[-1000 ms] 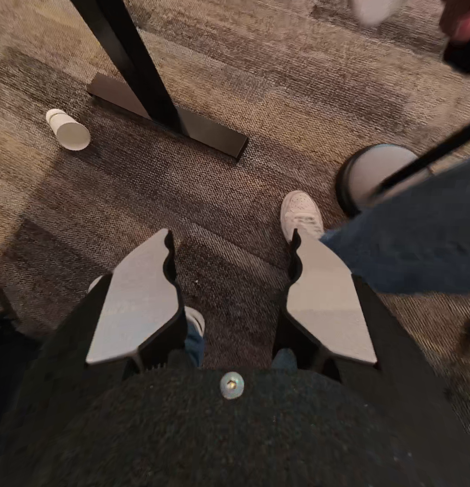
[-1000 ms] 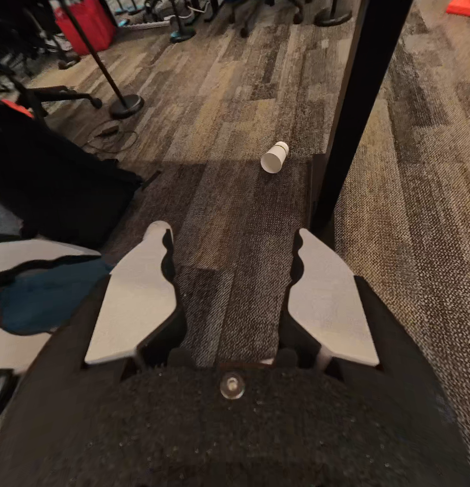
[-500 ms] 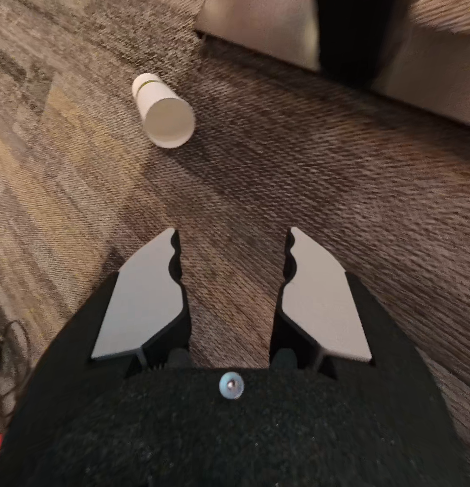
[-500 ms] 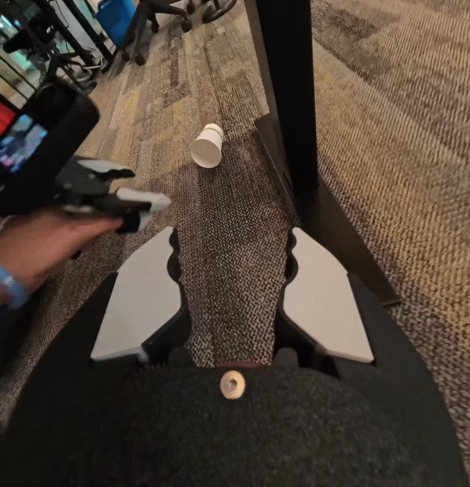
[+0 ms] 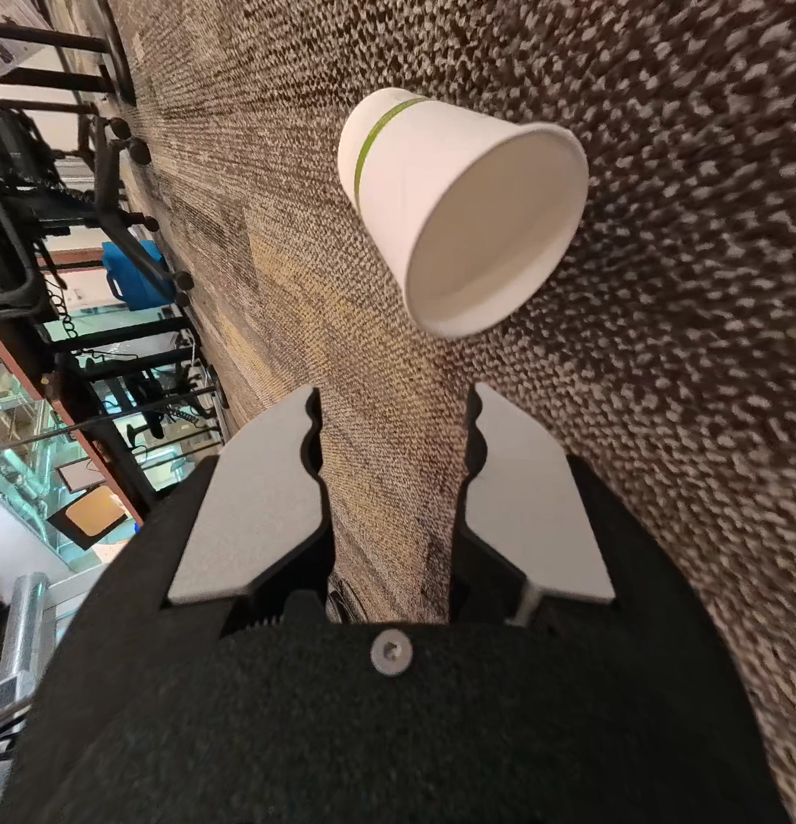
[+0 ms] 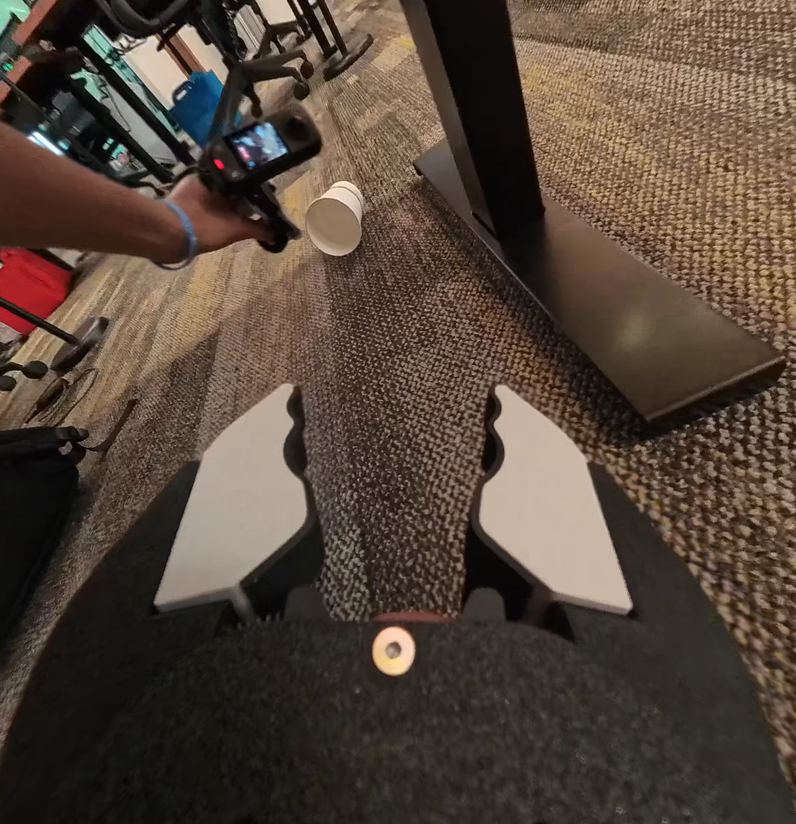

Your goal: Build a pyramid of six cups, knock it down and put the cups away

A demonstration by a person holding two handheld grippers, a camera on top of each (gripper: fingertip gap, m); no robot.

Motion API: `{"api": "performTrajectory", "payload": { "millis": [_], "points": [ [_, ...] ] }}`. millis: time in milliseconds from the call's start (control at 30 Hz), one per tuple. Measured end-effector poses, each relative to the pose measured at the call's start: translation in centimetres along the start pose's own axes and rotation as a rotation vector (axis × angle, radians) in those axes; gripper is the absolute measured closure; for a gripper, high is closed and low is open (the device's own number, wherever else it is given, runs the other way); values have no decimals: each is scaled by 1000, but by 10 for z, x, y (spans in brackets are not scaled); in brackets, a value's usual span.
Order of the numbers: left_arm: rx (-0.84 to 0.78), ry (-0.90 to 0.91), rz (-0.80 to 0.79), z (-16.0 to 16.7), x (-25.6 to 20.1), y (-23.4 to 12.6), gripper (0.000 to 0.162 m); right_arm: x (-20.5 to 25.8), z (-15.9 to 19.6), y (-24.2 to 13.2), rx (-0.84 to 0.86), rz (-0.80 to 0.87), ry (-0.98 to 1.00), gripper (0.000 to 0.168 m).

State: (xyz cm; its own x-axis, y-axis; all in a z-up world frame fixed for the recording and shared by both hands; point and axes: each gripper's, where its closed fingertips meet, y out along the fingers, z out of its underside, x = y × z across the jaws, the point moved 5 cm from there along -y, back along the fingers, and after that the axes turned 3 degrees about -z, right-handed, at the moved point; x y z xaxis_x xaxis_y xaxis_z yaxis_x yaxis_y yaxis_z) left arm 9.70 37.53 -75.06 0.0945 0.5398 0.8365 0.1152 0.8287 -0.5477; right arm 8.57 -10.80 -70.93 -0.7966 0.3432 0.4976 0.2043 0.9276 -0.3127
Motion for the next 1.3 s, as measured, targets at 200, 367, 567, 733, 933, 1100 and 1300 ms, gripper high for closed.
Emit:
{"api": "performTrajectory", "payload": {
  "millis": [200, 367, 567, 733, 933, 1100, 1300],
  "points": [
    [7, 104, -29, -26, -11, 38, 107, -1, 16, 3, 25, -44, -15, 92],
    [14, 83, -100, -32, -3, 47, 159, -6, 11, 7, 27, -33, -27, 93],
    [34, -173, -77, -3, 4, 4, 161, 9, 5, 10, 50, -7, -15, 95],
    [130, -442, -54, 66, -7, -78, 161, 33, -14, 3, 93, -32, 18, 98],
    [224, -609, 107, 161, -60, -232, 161, 70, -62, -23, 158, -91, -82, 97],
    [281, -572, 302, 215, -104, -382, 162, 119, -113, -73, 232, -151, -251, 96],
    [93, -310, 577, 224, -122, -558, 162, 204, -180, -191, 371, -251, -780, 89]
  ]
}}
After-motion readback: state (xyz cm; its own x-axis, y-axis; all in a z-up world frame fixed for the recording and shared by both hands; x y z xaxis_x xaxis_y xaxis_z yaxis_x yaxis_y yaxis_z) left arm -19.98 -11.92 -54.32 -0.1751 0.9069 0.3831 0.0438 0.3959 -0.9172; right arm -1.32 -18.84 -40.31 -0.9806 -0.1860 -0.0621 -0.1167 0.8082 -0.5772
